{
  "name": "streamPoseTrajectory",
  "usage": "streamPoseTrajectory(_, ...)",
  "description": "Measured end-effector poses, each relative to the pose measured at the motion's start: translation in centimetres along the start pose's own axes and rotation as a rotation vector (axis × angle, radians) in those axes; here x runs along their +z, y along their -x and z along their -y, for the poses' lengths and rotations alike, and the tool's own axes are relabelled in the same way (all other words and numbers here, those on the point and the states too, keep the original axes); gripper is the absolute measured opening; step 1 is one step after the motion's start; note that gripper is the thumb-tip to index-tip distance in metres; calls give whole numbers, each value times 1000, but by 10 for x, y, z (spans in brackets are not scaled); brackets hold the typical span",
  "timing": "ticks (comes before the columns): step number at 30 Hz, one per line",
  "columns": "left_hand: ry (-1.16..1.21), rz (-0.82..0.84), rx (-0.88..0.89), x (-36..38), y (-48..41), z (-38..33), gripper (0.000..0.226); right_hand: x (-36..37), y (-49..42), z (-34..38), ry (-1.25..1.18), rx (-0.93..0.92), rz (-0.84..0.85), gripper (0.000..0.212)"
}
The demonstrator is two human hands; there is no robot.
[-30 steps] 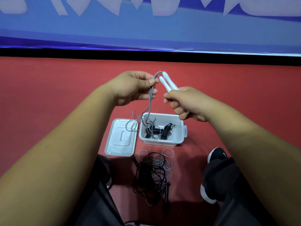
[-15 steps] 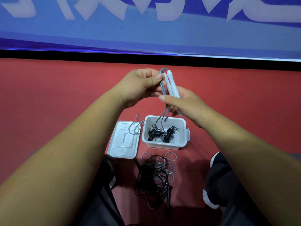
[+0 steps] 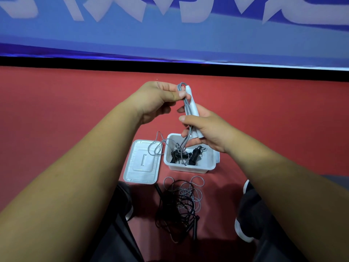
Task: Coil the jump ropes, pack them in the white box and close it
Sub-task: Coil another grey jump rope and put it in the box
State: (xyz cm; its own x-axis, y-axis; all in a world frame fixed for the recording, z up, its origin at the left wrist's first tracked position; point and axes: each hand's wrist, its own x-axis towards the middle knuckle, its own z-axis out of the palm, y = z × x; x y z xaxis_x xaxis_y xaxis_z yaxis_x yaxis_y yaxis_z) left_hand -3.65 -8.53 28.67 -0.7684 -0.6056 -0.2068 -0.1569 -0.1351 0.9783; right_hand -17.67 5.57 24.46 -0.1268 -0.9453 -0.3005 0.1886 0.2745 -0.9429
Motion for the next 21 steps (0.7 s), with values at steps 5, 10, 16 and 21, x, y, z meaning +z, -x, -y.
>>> streamPoseTrajectory(5, 6, -11, -28, -1, -3, 1, 30, 2, -1, -2, 41, 25, 7, 22)
streamPoseTrajectory(10, -25, -54, -59, -1, -3, 4, 19, 3, 1, -1, 95, 48, -14, 25)
streamPoseTrajectory(16, -121, -238, -38, -3, -5, 8, 31, 1, 4, 8, 49, 40, -101, 22)
streamPoseTrajectory(21, -208, 99, -226, 8, -5, 30, 48, -8, 3, 26, -117, -39, -181, 27)
